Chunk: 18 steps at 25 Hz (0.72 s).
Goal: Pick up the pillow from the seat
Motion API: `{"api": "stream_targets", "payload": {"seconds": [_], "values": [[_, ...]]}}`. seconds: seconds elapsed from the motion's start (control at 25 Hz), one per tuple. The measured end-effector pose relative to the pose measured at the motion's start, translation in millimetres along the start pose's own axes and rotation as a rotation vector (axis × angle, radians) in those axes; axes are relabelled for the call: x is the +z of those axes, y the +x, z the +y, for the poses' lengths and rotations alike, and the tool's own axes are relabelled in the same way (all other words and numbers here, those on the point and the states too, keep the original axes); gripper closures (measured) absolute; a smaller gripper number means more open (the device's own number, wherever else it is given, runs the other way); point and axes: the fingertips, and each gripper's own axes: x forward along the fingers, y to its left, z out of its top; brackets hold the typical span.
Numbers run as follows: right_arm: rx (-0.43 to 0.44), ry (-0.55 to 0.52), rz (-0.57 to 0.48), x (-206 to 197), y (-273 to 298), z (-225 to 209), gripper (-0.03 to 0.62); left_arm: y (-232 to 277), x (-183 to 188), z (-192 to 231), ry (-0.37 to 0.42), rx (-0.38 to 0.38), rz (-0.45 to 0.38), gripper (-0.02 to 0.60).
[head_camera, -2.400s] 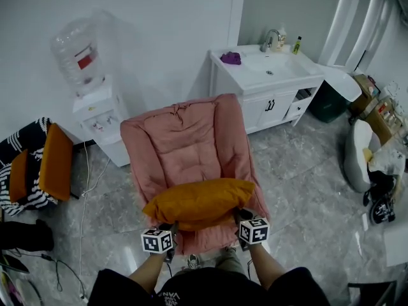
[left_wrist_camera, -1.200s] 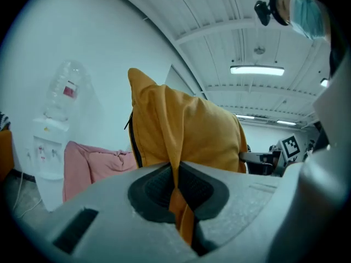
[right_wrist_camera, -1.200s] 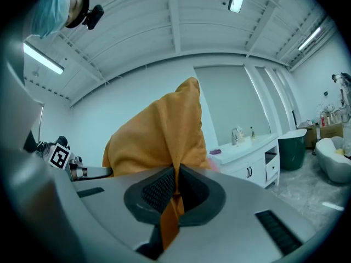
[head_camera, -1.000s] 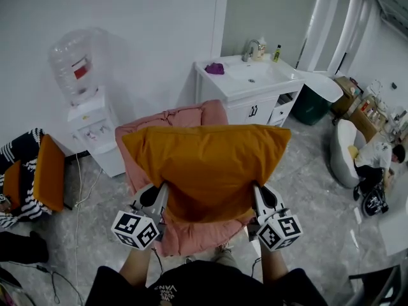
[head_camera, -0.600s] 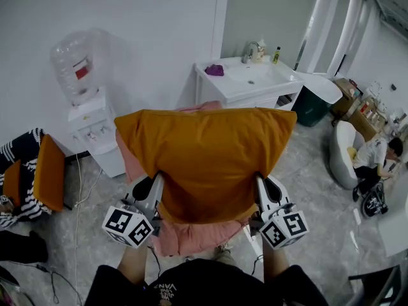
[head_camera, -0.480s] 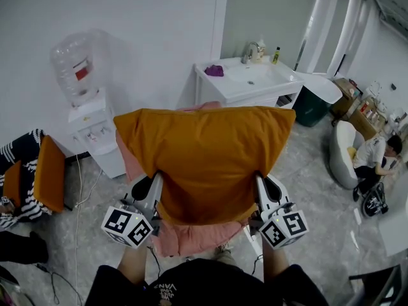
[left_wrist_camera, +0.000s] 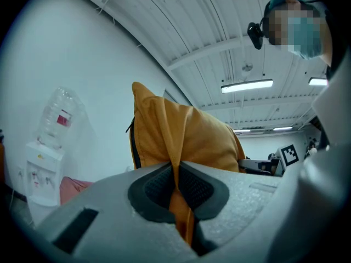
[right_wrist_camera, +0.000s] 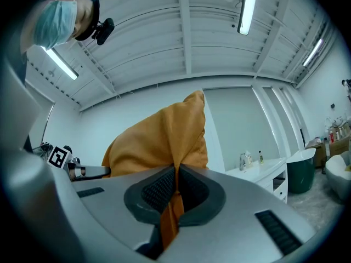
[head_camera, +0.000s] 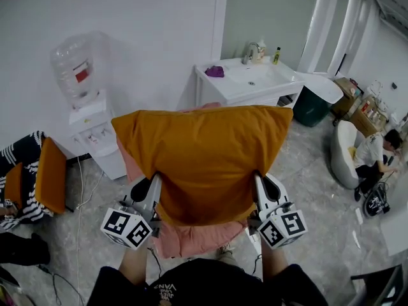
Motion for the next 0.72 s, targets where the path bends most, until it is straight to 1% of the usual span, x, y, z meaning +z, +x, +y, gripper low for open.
{"api": "stream_targets", "payload": {"seconds": [0.2, 0.72], "values": [[-0.005, 0.006, 0.003, -3.0, 0.8, -2.6, 0.585, 2.3, -3.0, 0.9, -0.009, 0.008, 0.011, 0.561], [-0.031, 0.017, 0.014, -6.6, -4.2, -16.1, 0.585, 14.2, -12.5, -5.3, -0.014, -0.011, 0.033, 0.561]]}}
